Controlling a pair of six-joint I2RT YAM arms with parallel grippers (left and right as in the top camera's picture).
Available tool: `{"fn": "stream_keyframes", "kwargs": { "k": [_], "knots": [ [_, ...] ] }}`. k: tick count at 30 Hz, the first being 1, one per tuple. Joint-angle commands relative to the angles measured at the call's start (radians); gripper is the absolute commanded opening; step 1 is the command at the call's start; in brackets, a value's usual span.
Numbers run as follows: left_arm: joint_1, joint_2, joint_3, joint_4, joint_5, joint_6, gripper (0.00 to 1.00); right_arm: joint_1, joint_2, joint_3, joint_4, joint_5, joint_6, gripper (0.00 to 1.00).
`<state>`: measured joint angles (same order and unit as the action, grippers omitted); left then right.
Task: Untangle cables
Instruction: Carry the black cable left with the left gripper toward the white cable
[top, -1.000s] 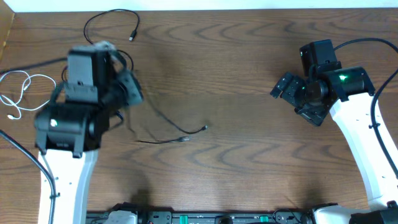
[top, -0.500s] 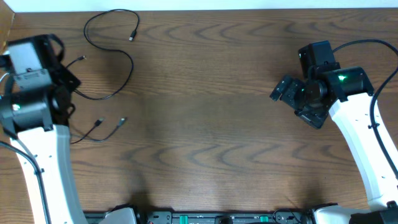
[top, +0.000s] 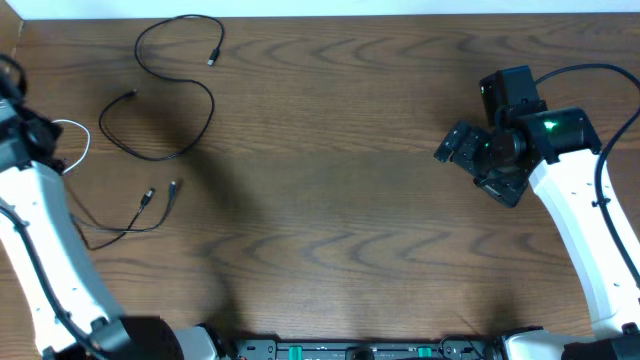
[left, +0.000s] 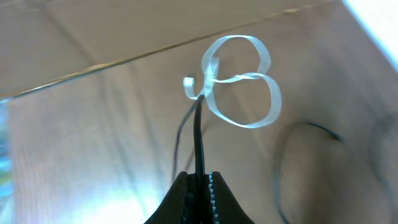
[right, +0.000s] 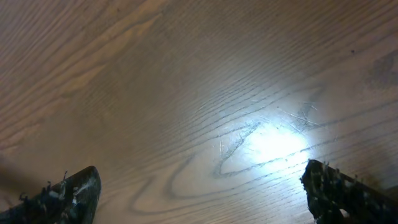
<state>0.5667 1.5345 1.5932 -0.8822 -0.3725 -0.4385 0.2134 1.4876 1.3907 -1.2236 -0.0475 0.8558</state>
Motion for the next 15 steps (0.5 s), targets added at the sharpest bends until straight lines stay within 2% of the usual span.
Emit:
{"fn": "stream_keyframes", "kwargs": {
  "k": [1,15],
  "knots": [
    [0.057,0.065,0.014,0.003,-0.093,-0.004,0.08,0.004,0.002,0.002,-0.003,0.019,0.003,0.99],
    [0.272,0.355,0.014,0.051,-0.092,-0.003,0.08,0.003,0.002,0.002,-0.003,0.019,0.003,0.99]
  ]
}}
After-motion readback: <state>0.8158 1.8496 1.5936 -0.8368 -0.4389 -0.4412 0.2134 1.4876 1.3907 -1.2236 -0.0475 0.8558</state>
